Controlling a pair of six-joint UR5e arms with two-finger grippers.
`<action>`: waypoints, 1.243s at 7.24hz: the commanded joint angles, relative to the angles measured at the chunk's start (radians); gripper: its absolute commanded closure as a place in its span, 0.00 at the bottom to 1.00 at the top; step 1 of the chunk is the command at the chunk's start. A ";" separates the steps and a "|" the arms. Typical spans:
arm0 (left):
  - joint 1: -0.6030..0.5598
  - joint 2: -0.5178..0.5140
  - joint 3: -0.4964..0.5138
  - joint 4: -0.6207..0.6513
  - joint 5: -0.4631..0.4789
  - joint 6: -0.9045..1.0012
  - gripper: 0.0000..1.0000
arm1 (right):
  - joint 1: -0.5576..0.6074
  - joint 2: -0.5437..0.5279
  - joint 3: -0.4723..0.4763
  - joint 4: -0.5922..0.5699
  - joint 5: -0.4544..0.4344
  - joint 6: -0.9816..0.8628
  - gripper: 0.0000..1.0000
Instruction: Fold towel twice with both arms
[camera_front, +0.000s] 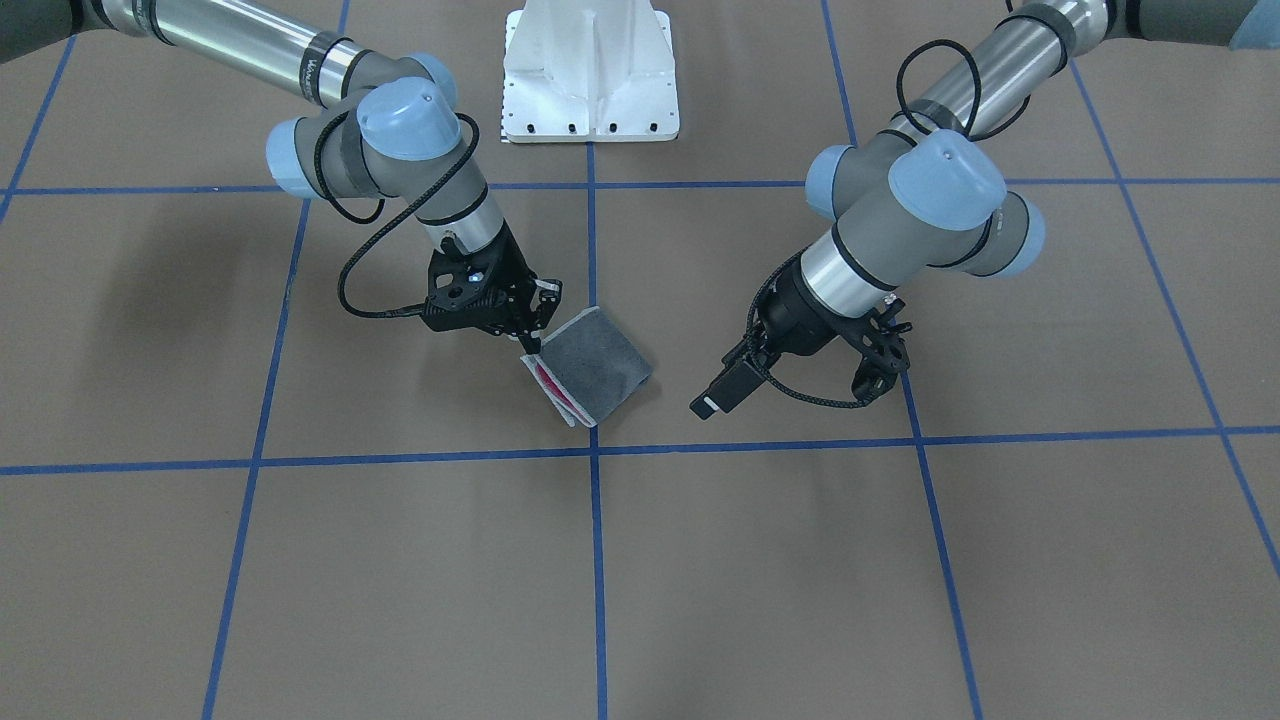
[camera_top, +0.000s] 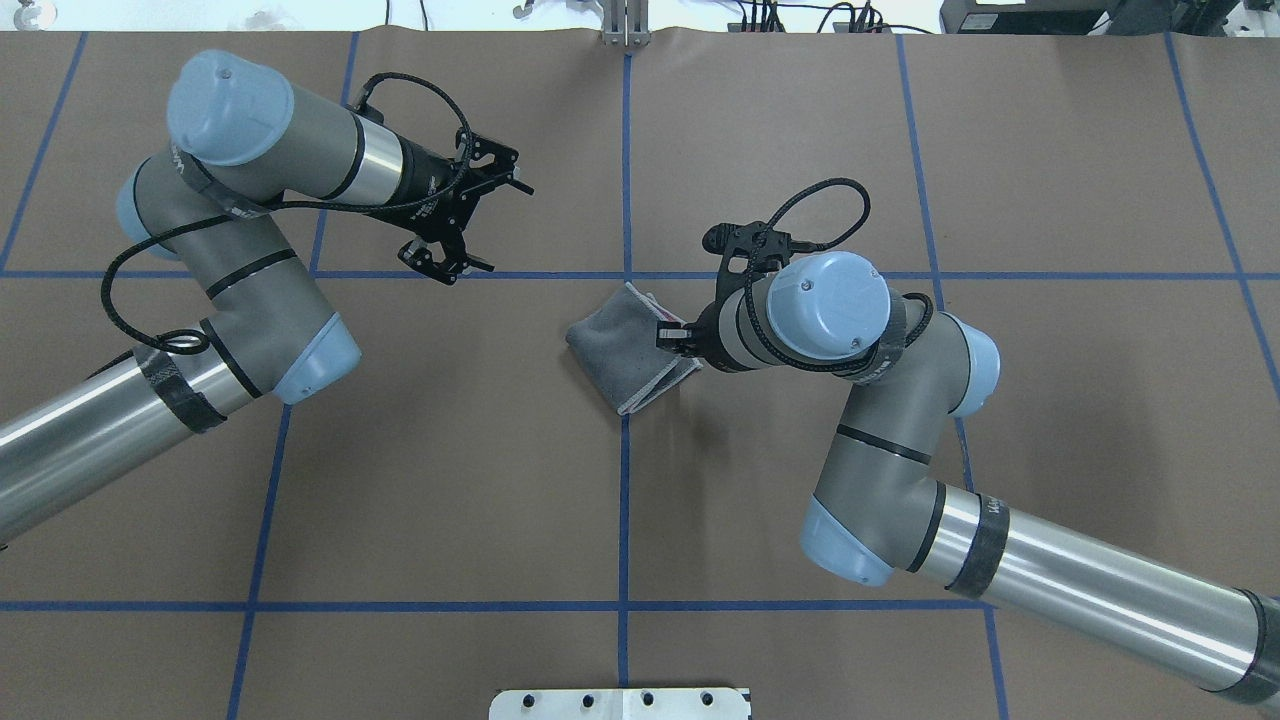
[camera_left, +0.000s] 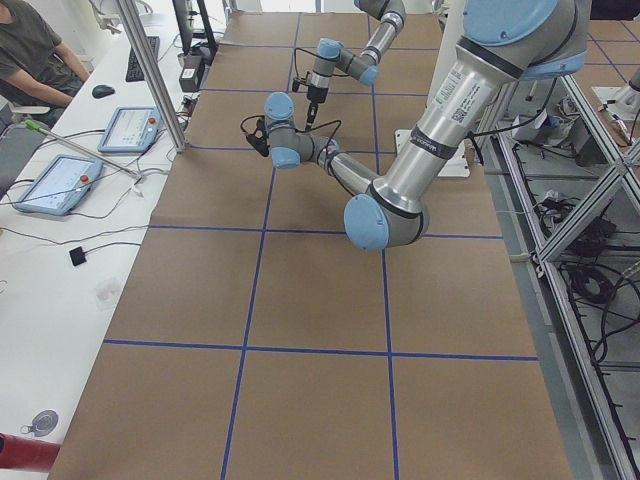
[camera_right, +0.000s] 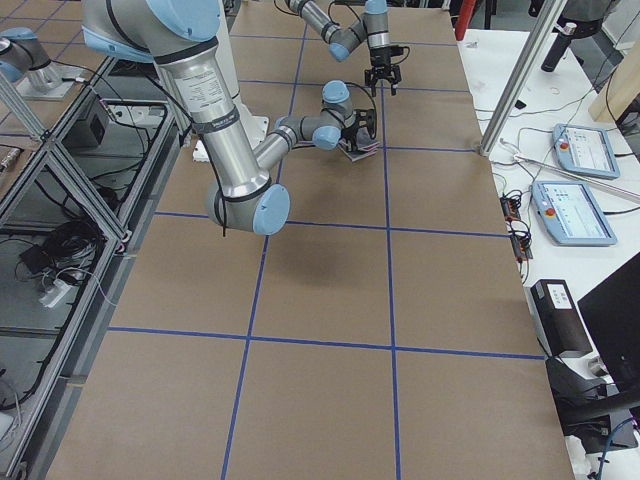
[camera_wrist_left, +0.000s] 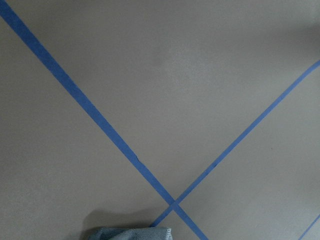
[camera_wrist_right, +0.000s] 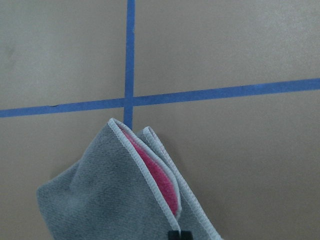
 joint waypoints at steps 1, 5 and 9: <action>0.000 0.000 0.000 0.000 0.000 0.000 0.00 | -0.002 -0.020 0.004 0.005 0.000 0.002 1.00; 0.000 -0.002 -0.003 0.001 0.000 -0.002 0.00 | -0.005 -0.028 0.005 0.005 -0.002 0.004 1.00; 0.000 0.000 -0.011 0.001 0.000 -0.003 0.00 | -0.004 -0.072 0.059 -0.001 -0.002 0.016 1.00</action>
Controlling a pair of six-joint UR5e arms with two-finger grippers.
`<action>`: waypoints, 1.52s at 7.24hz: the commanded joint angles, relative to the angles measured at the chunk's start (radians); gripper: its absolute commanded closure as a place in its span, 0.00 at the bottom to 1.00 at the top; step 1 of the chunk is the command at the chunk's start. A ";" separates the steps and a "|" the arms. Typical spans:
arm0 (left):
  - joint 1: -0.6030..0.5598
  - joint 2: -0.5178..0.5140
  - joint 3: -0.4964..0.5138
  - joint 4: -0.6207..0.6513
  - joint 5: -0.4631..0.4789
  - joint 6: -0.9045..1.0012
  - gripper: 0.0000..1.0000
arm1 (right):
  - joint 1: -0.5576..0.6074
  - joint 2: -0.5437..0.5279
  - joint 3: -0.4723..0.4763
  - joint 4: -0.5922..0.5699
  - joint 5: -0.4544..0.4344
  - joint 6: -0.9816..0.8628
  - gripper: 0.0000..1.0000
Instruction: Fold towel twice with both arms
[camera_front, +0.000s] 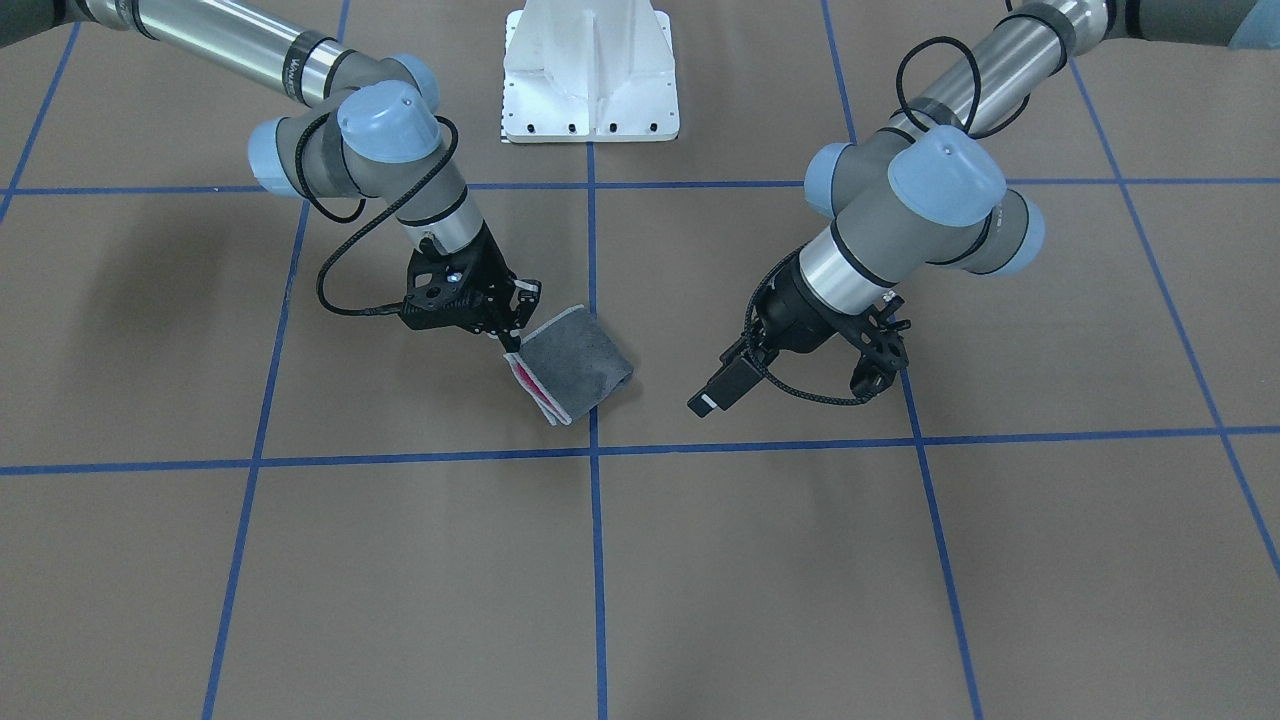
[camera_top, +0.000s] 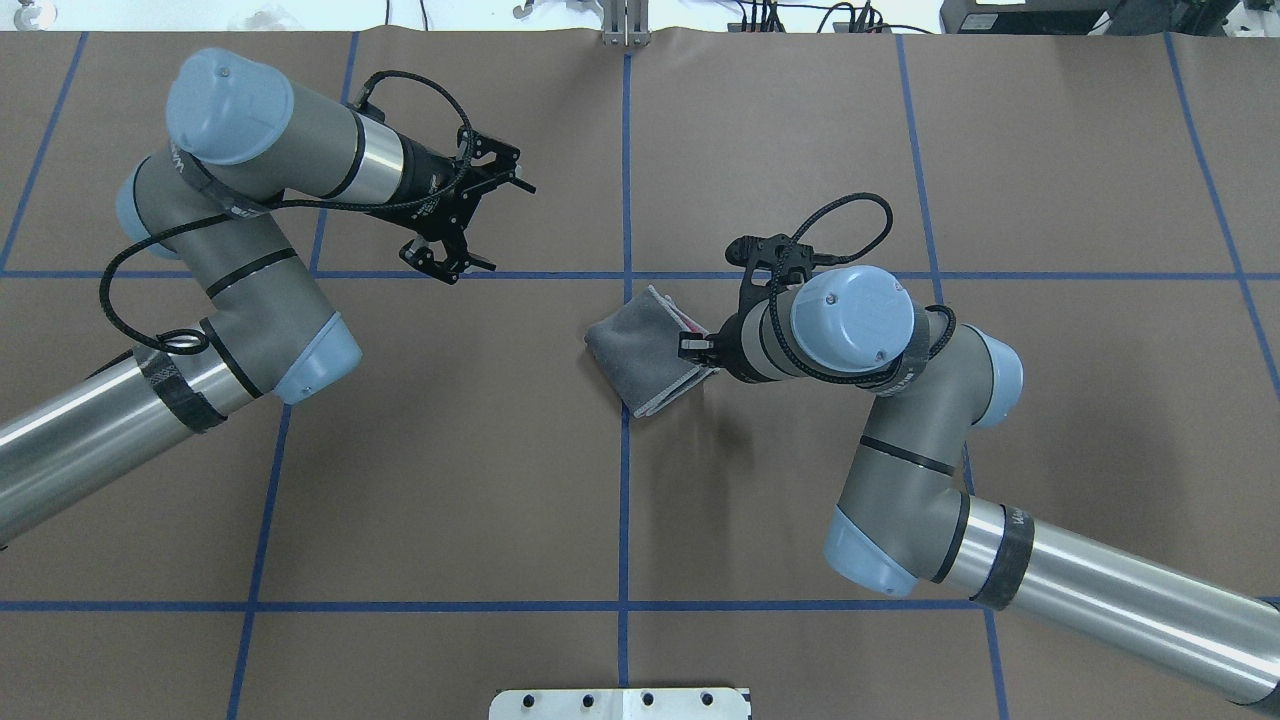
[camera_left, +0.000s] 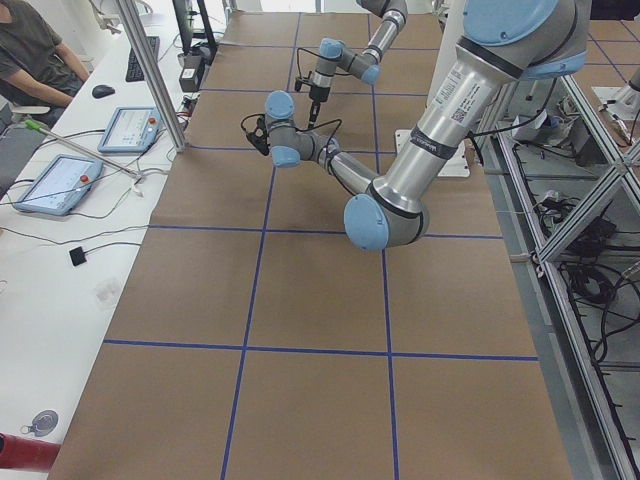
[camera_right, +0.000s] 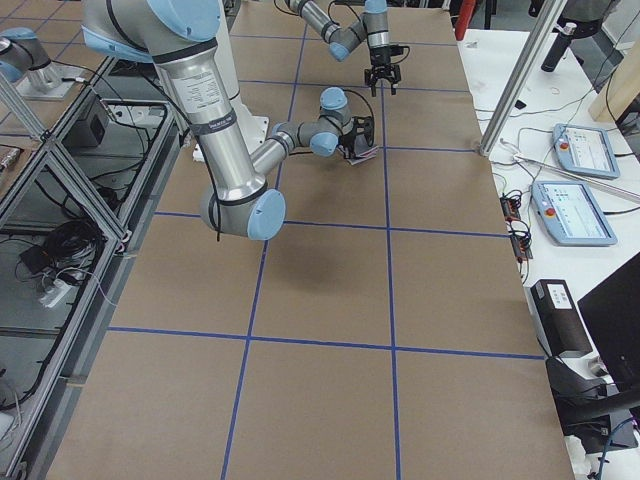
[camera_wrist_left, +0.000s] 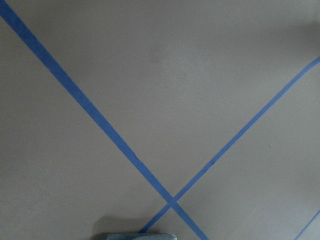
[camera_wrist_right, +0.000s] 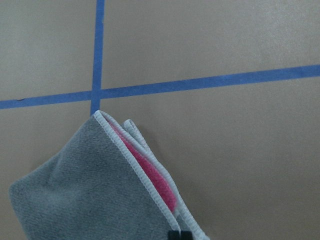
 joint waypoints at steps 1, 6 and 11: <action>0.000 0.001 -0.004 0.000 0.000 -0.002 0.00 | 0.000 -0.024 0.027 -0.005 0.000 0.004 1.00; 0.005 -0.004 0.004 0.000 0.002 -0.001 0.00 | -0.011 -0.075 0.066 -0.005 0.003 0.012 0.01; 0.188 -0.088 -0.007 -0.056 0.322 0.004 0.00 | 0.216 -0.214 0.192 -0.007 0.315 0.001 0.00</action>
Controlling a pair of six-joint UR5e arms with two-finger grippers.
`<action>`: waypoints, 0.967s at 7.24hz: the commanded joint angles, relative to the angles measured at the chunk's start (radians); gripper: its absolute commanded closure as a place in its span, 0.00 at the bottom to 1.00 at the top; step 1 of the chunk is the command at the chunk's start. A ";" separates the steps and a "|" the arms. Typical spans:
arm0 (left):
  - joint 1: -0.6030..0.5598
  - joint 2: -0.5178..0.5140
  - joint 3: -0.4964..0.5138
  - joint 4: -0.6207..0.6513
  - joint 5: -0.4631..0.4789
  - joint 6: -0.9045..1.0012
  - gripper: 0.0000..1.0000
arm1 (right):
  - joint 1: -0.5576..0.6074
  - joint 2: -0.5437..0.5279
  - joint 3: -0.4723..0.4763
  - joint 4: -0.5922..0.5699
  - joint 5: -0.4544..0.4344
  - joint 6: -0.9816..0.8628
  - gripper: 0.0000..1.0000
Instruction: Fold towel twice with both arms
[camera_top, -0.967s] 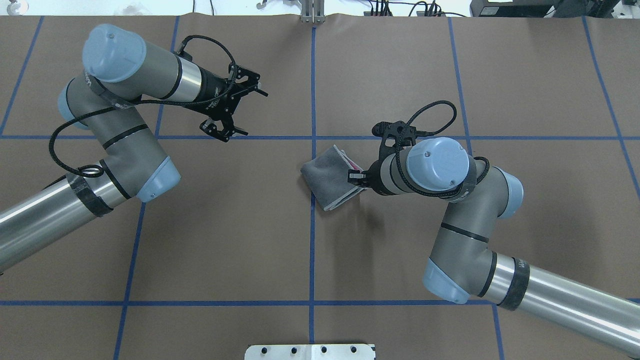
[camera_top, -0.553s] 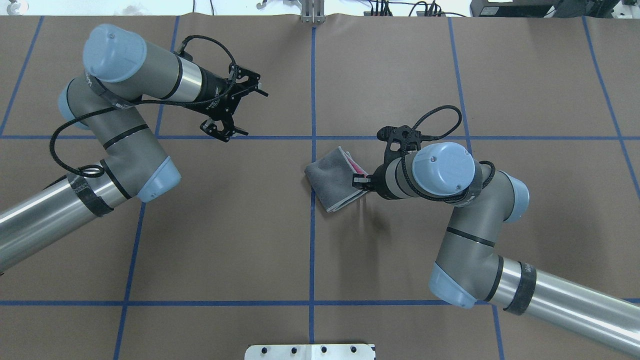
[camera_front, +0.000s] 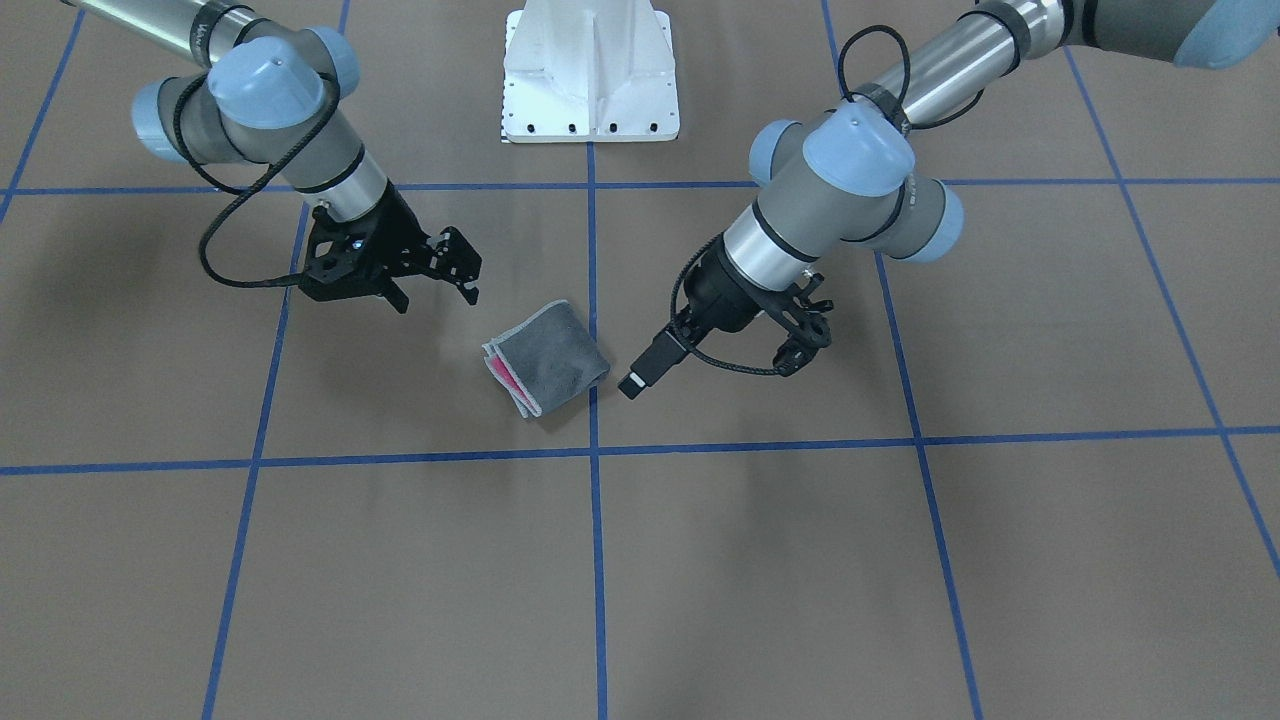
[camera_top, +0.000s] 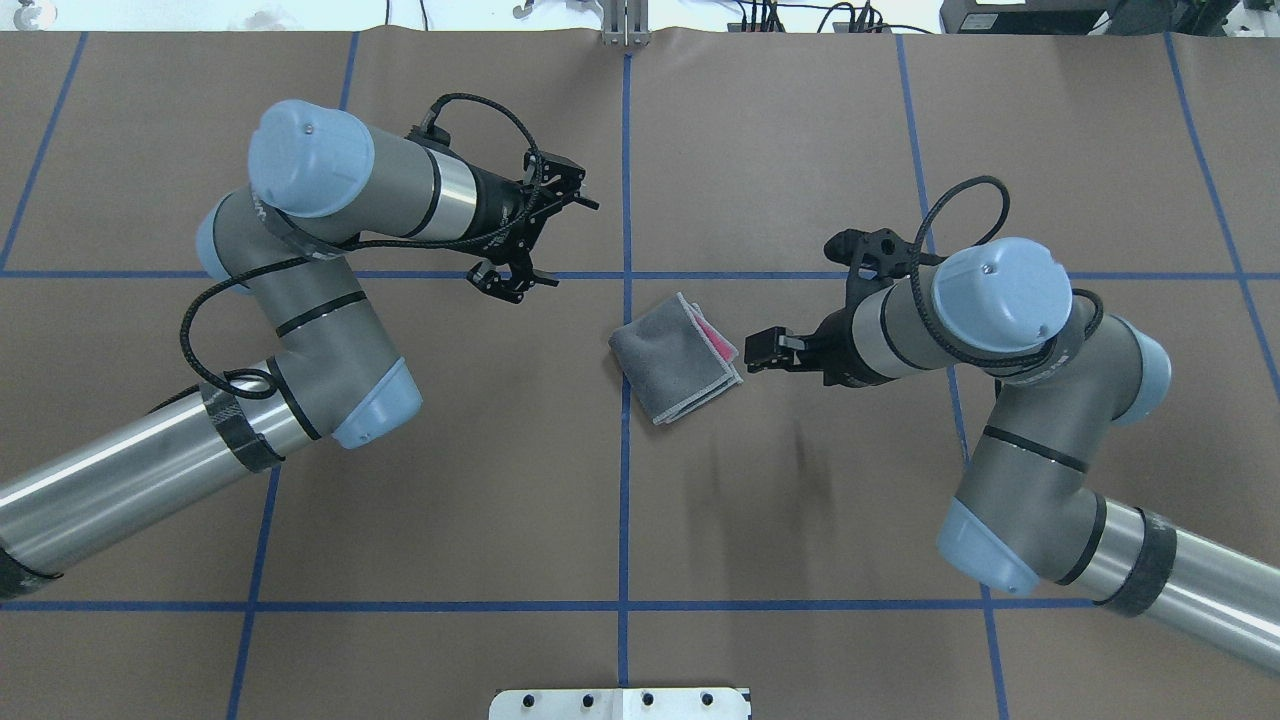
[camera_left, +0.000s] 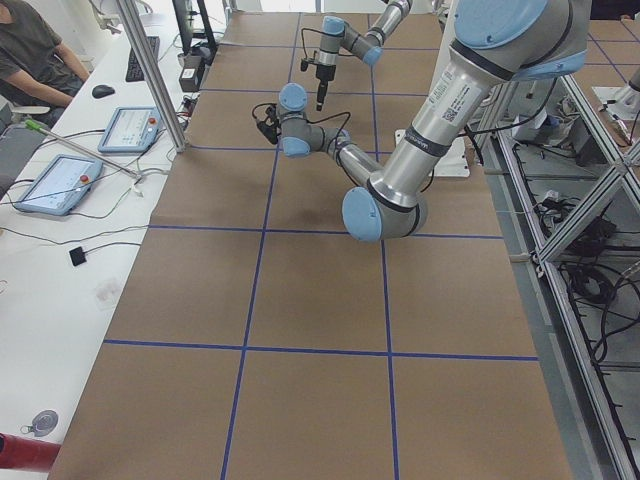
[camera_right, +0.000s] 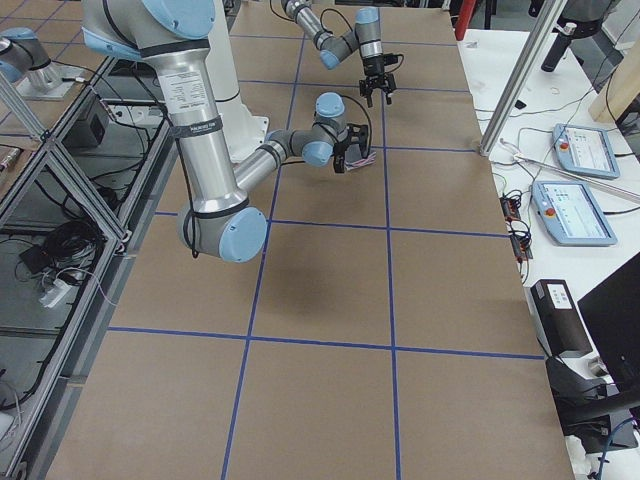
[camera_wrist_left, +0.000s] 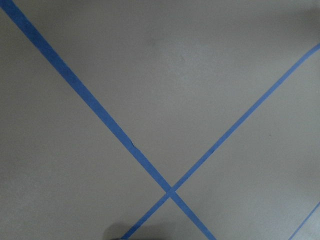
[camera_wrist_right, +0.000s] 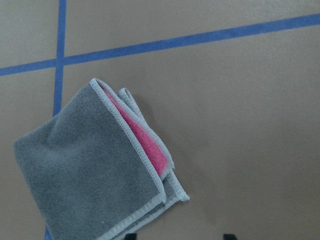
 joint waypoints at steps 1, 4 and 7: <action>0.109 -0.007 -0.010 -0.127 0.238 0.003 0.00 | 0.147 -0.029 0.000 -0.003 0.139 -0.011 0.00; 0.198 0.019 0.002 -0.182 0.369 0.153 0.00 | 0.175 -0.049 -0.003 -0.008 0.149 -0.011 0.00; 0.229 0.007 0.062 -0.194 0.426 0.204 0.00 | 0.178 -0.051 0.000 -0.009 0.149 -0.011 0.00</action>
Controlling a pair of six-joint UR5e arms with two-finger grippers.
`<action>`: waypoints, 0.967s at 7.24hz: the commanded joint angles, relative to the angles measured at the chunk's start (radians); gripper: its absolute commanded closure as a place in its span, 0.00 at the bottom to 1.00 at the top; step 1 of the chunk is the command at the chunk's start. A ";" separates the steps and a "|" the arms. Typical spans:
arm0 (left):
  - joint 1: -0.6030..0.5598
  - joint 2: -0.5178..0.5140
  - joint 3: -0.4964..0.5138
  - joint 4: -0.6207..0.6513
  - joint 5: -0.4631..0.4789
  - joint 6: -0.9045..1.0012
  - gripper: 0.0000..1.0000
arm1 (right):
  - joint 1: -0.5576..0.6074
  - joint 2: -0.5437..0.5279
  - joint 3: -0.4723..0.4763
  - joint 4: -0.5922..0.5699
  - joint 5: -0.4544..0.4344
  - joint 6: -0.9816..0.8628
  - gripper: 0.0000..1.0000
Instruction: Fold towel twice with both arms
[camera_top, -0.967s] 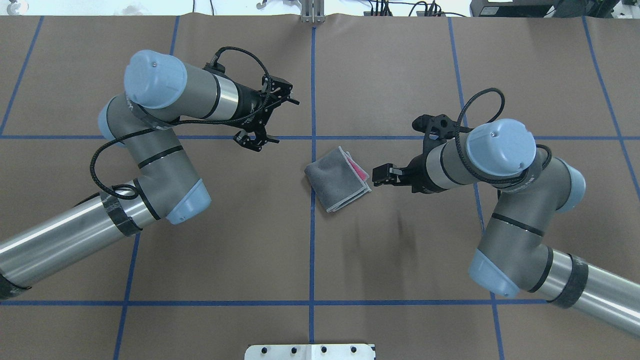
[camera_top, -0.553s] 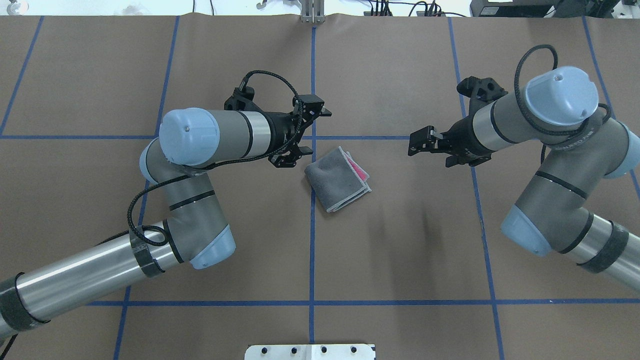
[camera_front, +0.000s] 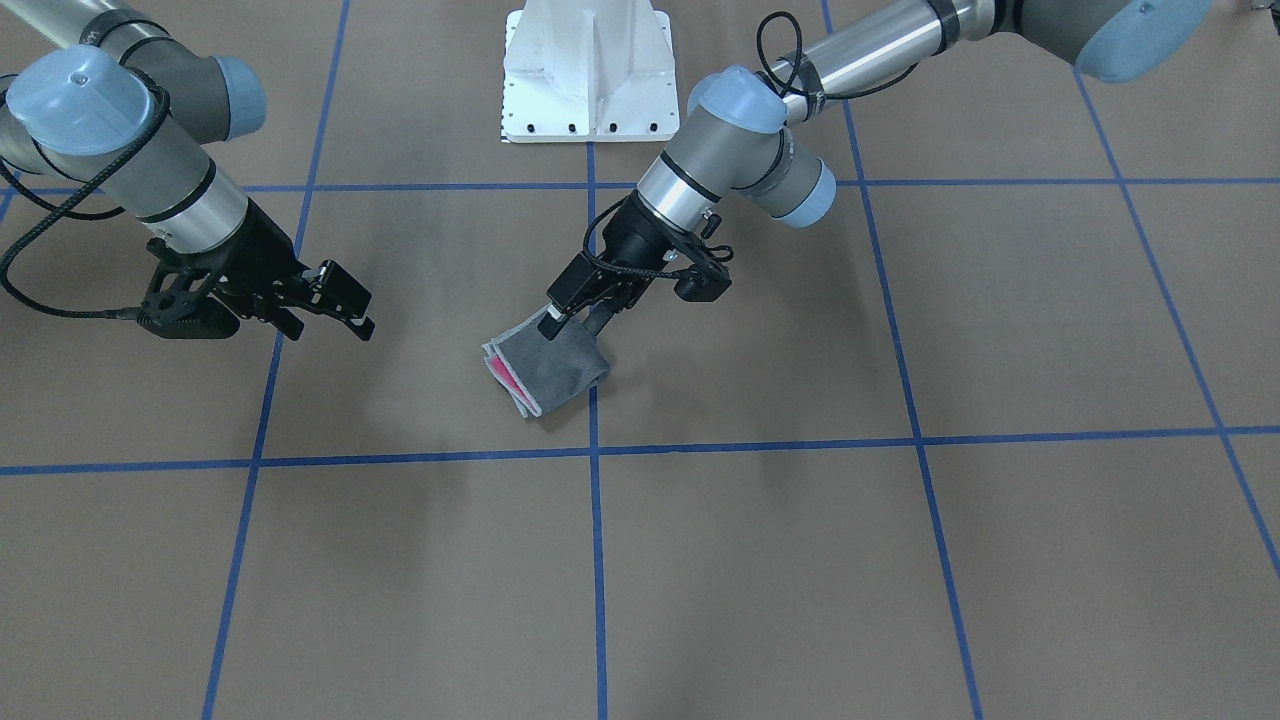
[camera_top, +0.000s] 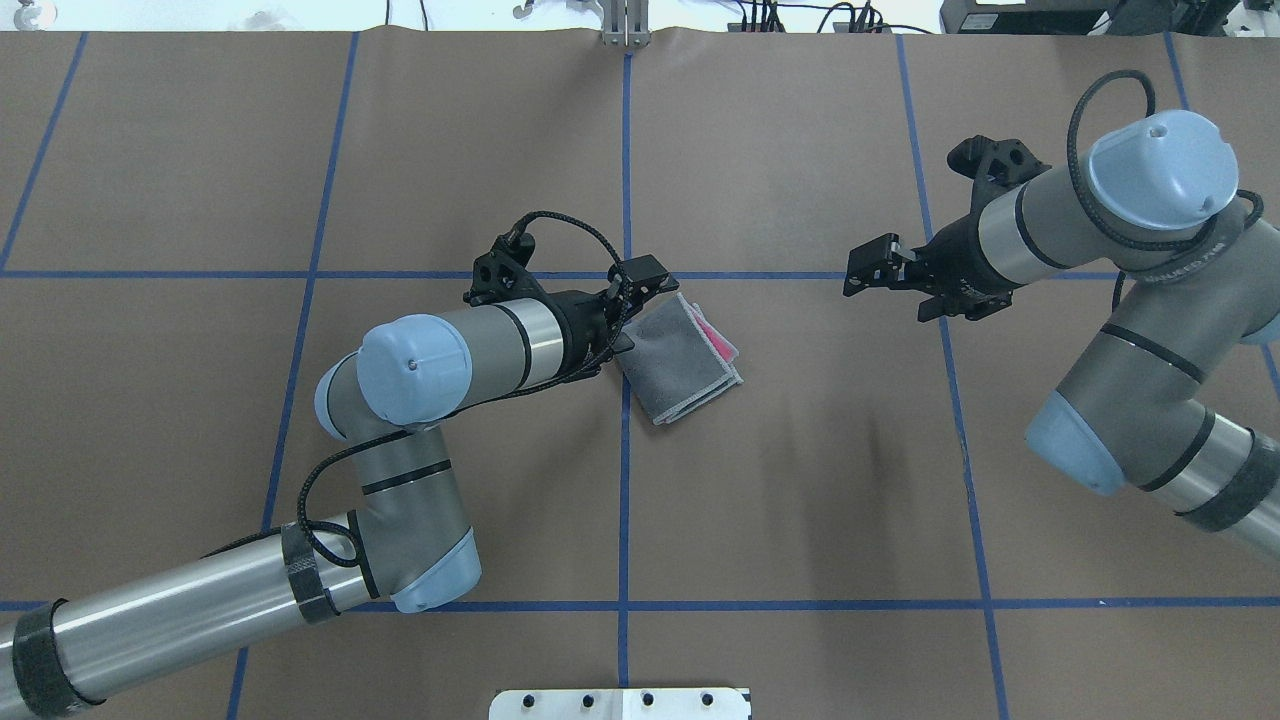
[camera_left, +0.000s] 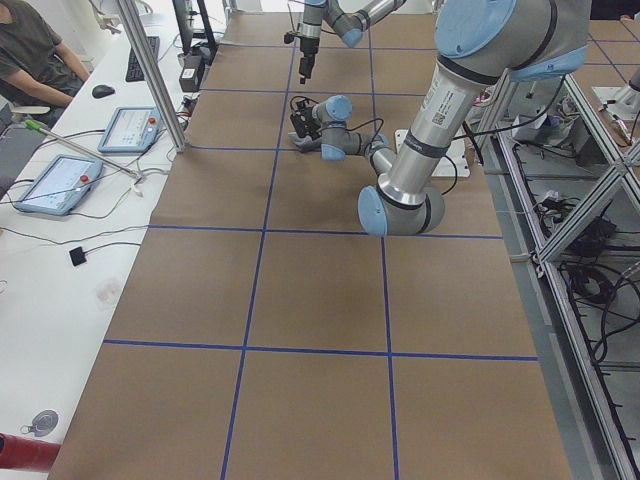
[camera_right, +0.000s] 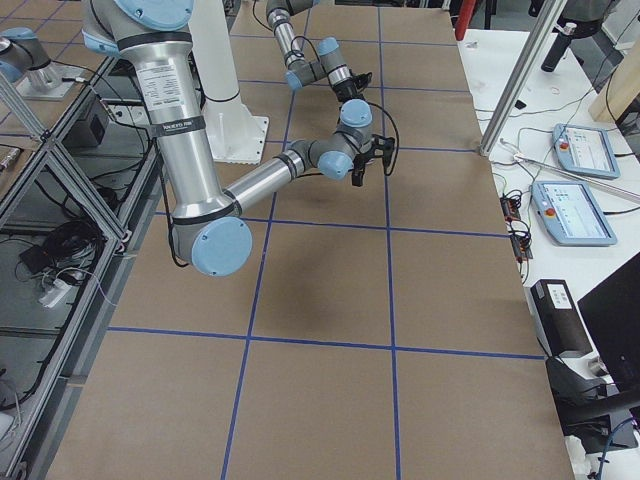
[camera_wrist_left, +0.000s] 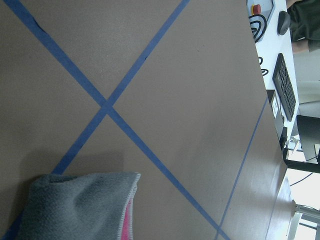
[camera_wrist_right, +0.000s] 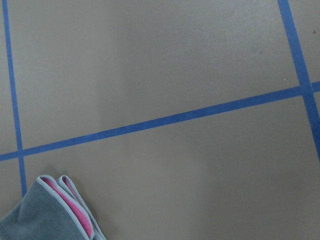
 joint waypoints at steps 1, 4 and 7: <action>0.013 -0.013 0.063 -0.053 0.056 0.010 0.00 | 0.001 -0.004 0.000 0.000 0.000 0.001 0.00; 0.013 -0.074 0.154 -0.083 0.080 0.010 0.00 | 0.007 -0.019 -0.002 0.000 -0.001 -0.007 0.00; 0.013 -0.070 0.183 -0.084 0.077 0.046 0.00 | 0.009 -0.019 0.000 0.000 -0.001 -0.007 0.00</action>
